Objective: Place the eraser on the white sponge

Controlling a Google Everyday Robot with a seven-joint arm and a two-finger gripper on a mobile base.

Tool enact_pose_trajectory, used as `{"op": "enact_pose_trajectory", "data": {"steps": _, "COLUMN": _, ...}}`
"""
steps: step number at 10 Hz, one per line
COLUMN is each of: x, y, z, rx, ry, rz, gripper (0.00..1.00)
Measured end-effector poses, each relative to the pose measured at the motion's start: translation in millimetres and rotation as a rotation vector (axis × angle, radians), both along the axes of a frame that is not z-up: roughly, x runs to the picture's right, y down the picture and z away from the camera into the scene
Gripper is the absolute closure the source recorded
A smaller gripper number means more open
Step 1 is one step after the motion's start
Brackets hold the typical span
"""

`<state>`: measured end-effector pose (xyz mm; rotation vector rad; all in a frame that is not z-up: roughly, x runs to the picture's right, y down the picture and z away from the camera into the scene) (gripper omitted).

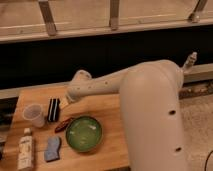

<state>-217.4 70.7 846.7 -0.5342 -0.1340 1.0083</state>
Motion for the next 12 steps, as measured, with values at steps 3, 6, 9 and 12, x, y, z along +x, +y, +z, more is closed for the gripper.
{"op": "enact_pose_trajectory", "data": {"steps": 3, "x": -61.6, "y": -15.2, "z": -6.5, "rx": 0.026, "ry": -0.052, "rz": -0.064, "gripper": 0.20}}
{"op": "enact_pose_trajectory", "data": {"steps": 6, "x": -93.3, "y": -16.1, "z": -11.4, "rx": 0.033, "ry": -0.077, "rz": -0.091, "gripper": 0.20}}
{"op": "enact_pose_trajectory", "data": {"steps": 9, "x": -93.3, "y": -14.4, "z": -10.6, "rx": 0.036, "ry": -0.077, "rz": -0.094, "gripper": 0.20}}
{"op": "enact_pose_trajectory", "data": {"steps": 12, "x": -95.0, "y": -20.7, "z": 7.3, "rx": 0.060, "ry": -0.070, "rz": -0.083, "gripper": 0.20}}
